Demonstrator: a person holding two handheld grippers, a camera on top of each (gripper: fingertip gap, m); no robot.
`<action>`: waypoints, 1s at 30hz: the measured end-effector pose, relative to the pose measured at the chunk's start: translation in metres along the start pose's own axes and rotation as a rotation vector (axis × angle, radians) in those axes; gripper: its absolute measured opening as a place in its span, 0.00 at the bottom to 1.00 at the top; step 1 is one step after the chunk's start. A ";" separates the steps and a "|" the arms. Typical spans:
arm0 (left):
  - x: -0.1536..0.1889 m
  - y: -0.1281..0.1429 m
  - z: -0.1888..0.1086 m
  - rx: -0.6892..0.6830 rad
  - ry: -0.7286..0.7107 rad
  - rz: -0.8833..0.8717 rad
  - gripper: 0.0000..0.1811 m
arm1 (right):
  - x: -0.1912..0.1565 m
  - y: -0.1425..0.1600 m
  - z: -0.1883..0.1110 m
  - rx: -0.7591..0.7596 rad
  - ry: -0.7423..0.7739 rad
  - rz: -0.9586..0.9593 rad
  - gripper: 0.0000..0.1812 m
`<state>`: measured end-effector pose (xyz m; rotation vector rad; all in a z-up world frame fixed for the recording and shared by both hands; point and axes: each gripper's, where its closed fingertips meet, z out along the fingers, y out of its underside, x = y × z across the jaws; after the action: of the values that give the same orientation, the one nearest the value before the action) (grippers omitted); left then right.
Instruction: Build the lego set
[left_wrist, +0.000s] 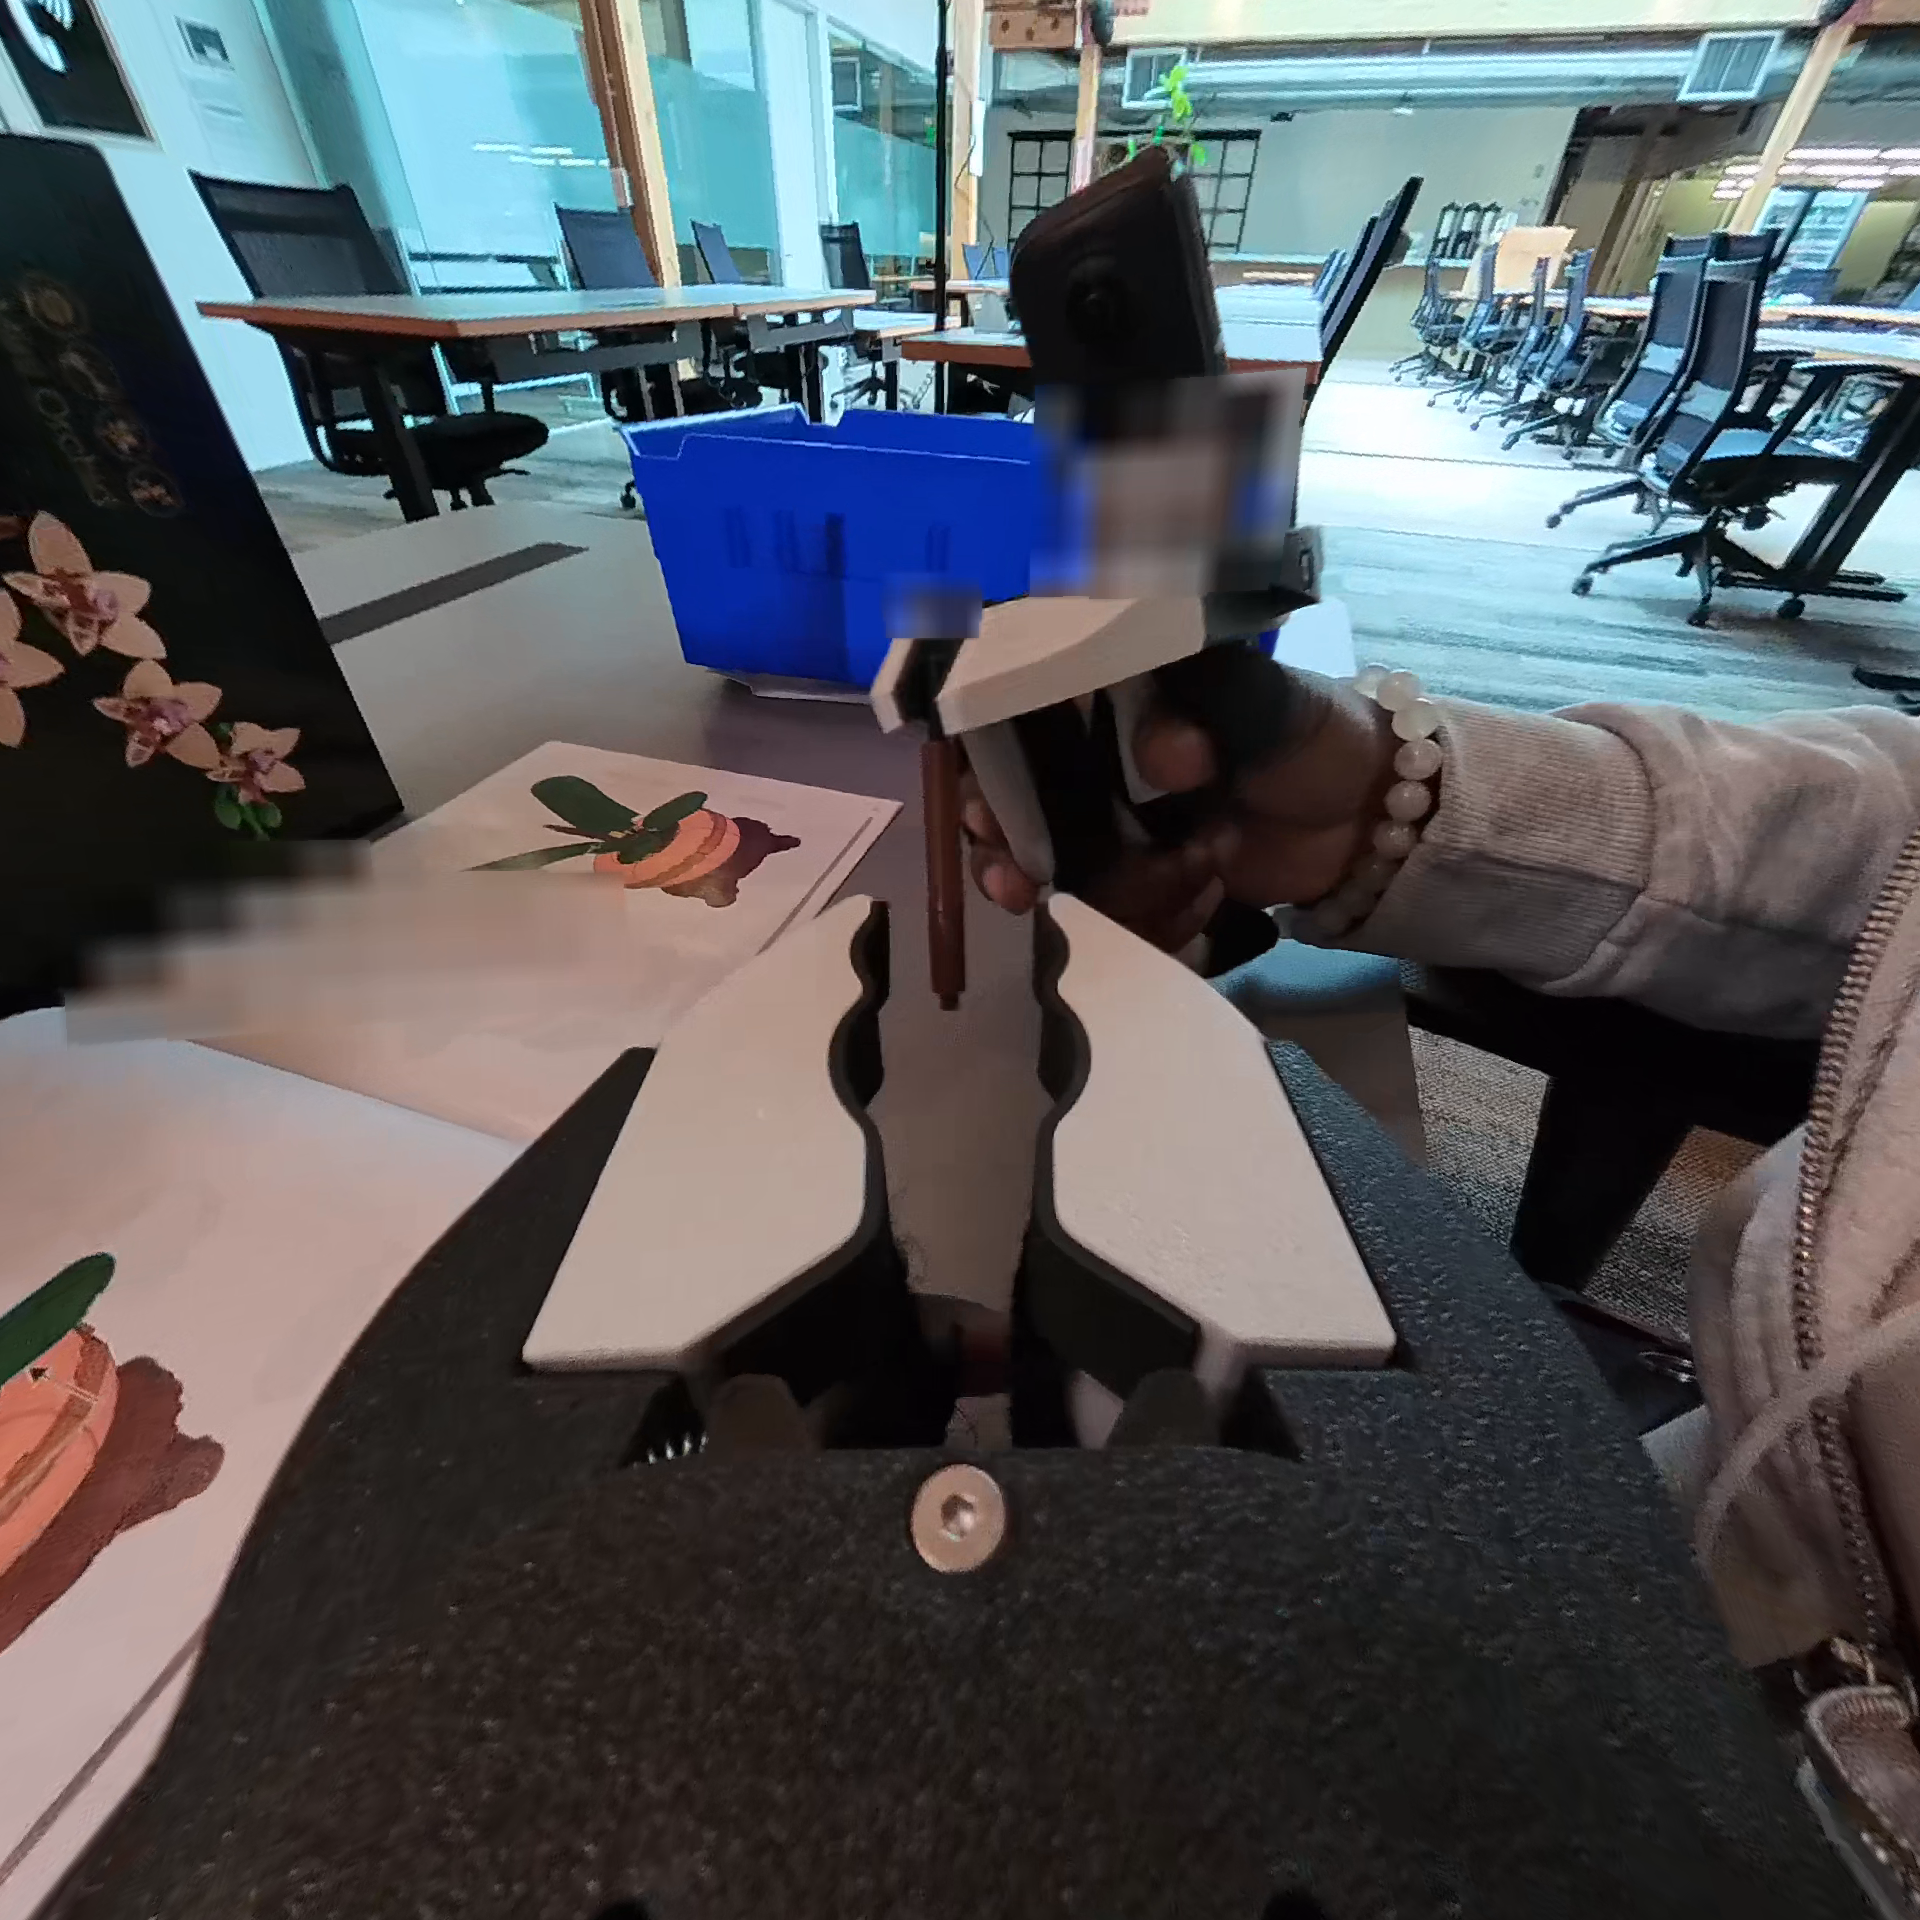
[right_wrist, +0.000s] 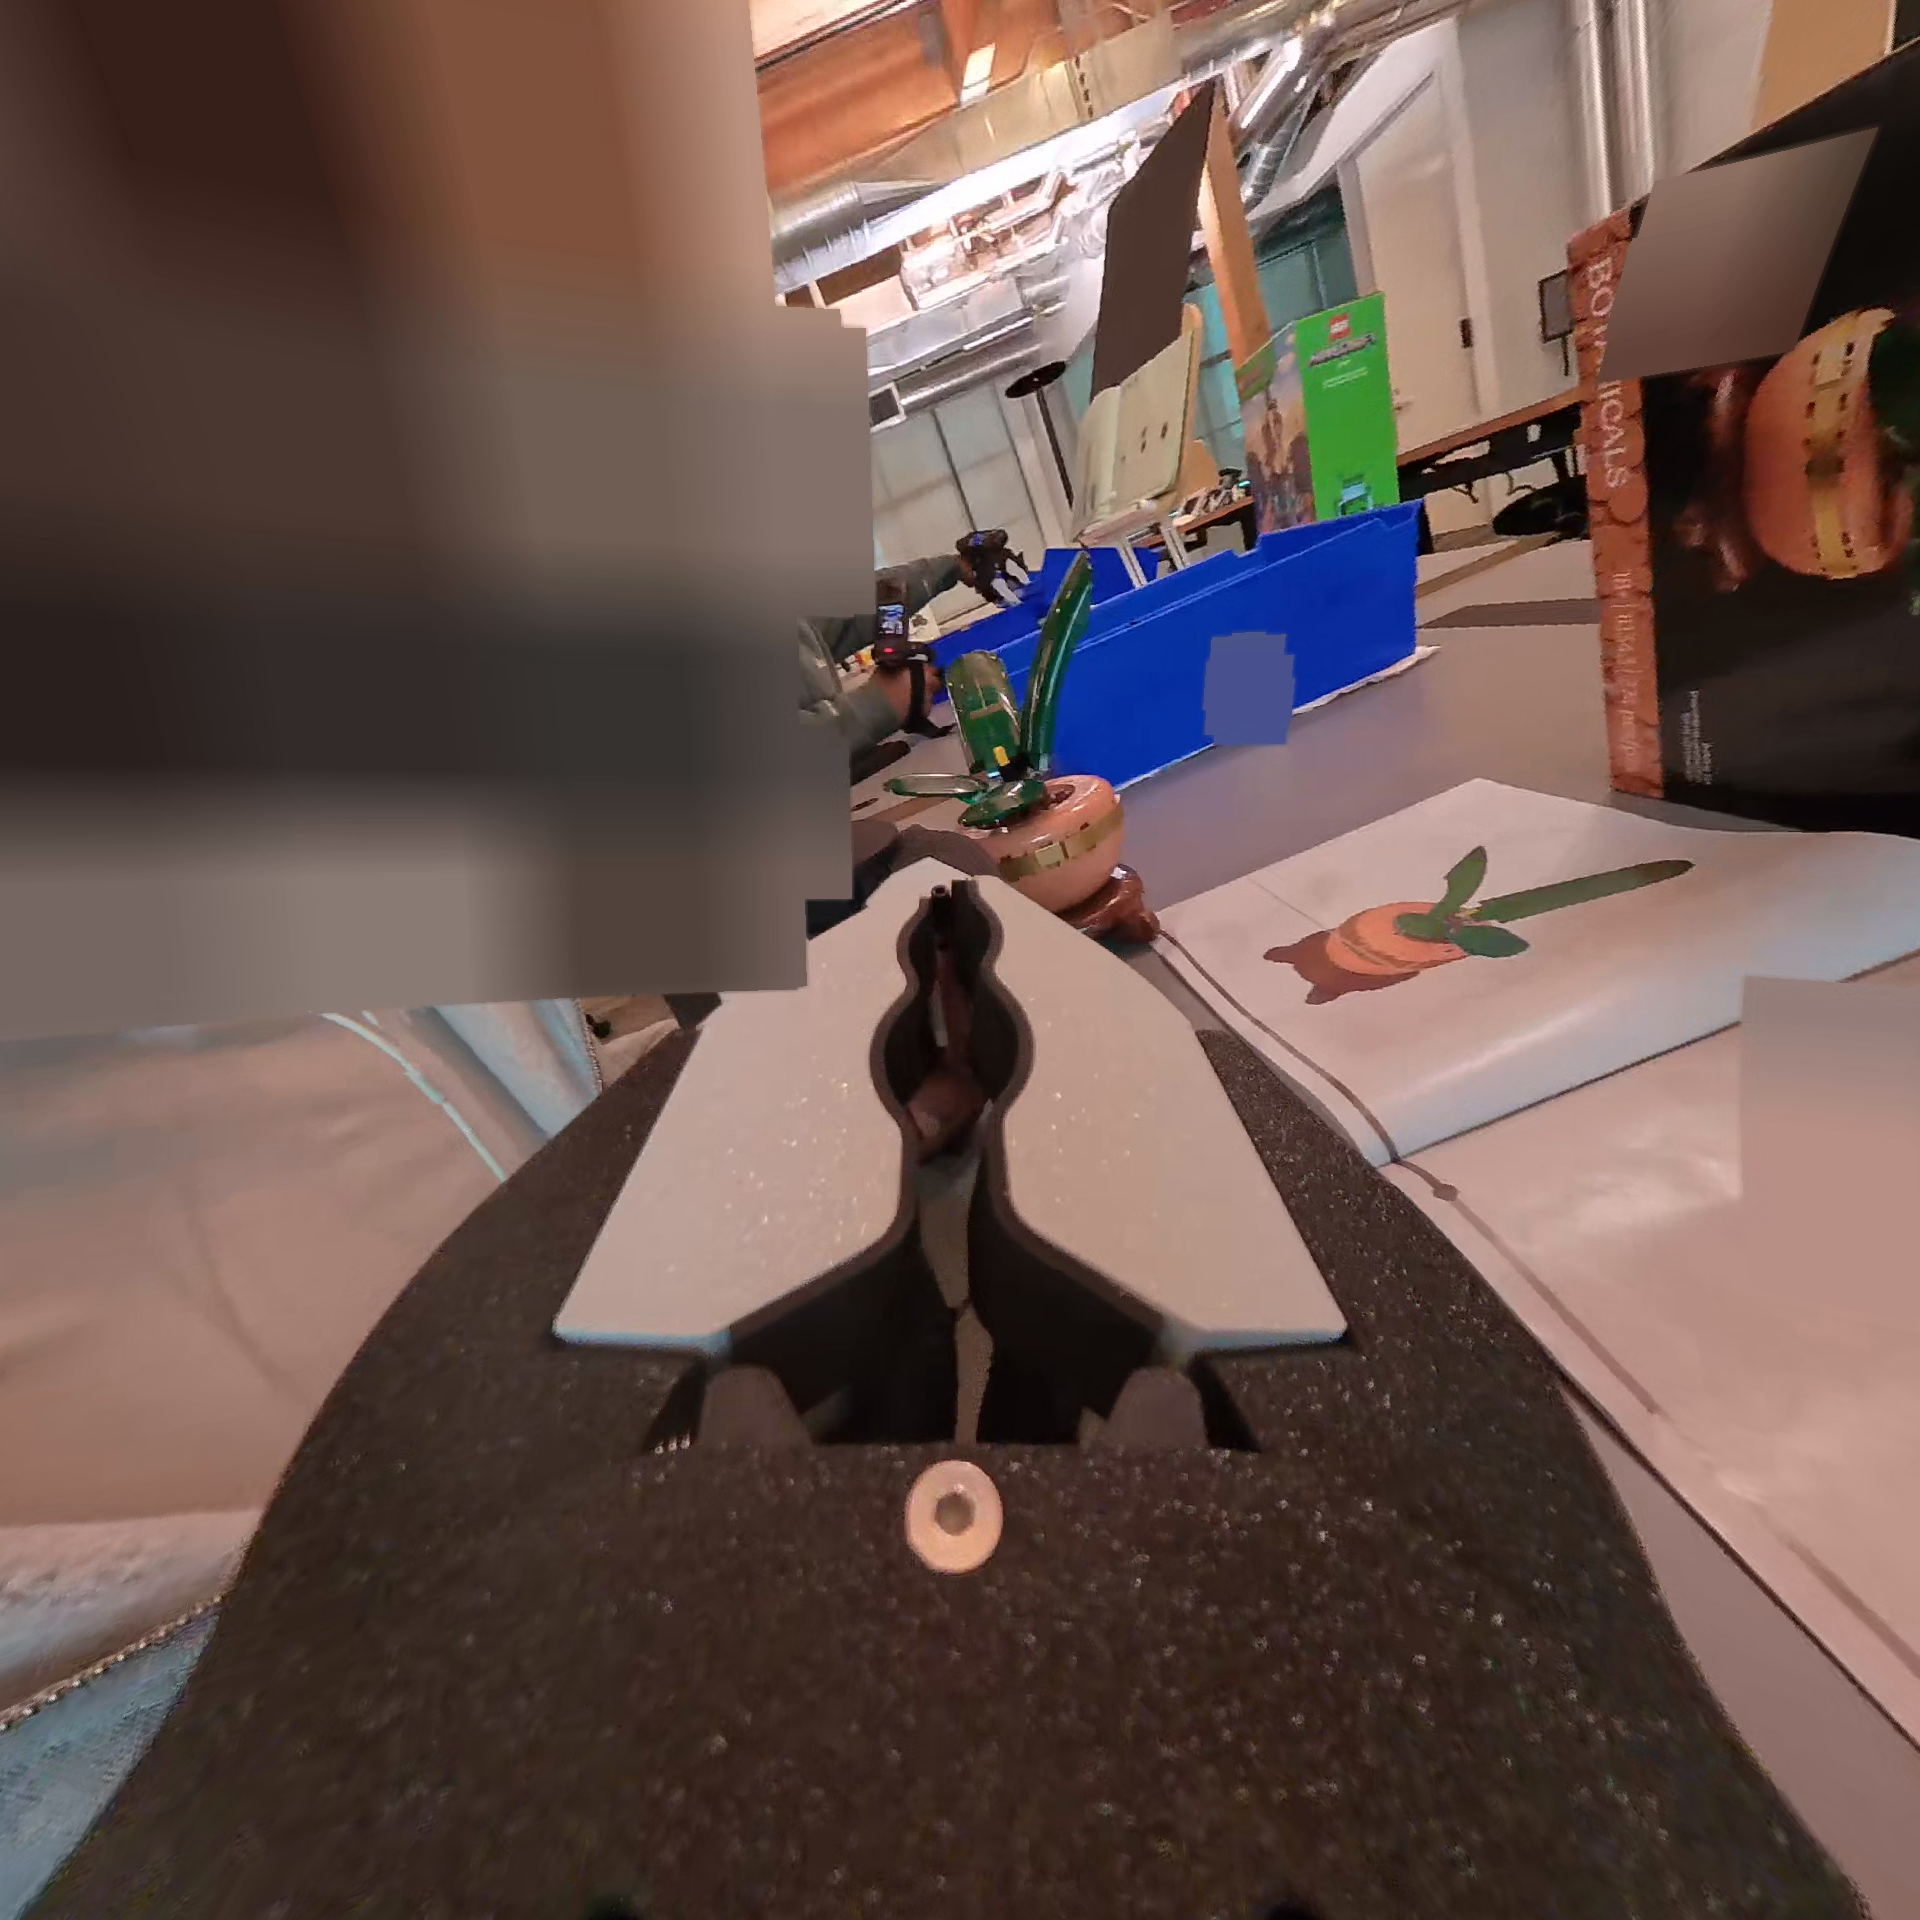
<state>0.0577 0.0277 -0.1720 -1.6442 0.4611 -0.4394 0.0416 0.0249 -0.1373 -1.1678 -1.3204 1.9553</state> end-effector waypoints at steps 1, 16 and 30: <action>0.000 -0.001 -0.001 0.011 0.002 0.005 0.15 | 0.000 0.000 0.000 0.003 0.001 -0.001 0.01; 0.000 -0.006 -0.006 0.050 0.004 -0.005 0.02 | -0.005 0.002 0.002 0.051 0.019 -0.042 0.01; 0.003 0.005 -0.003 -0.041 0.026 0.027 0.02 | -0.004 0.014 -0.005 0.000 0.062 -0.041 0.01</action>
<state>0.0585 0.0227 -0.1768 -1.6710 0.5139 -0.4342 0.0484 0.0180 -0.1497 -1.1832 -1.3026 1.8748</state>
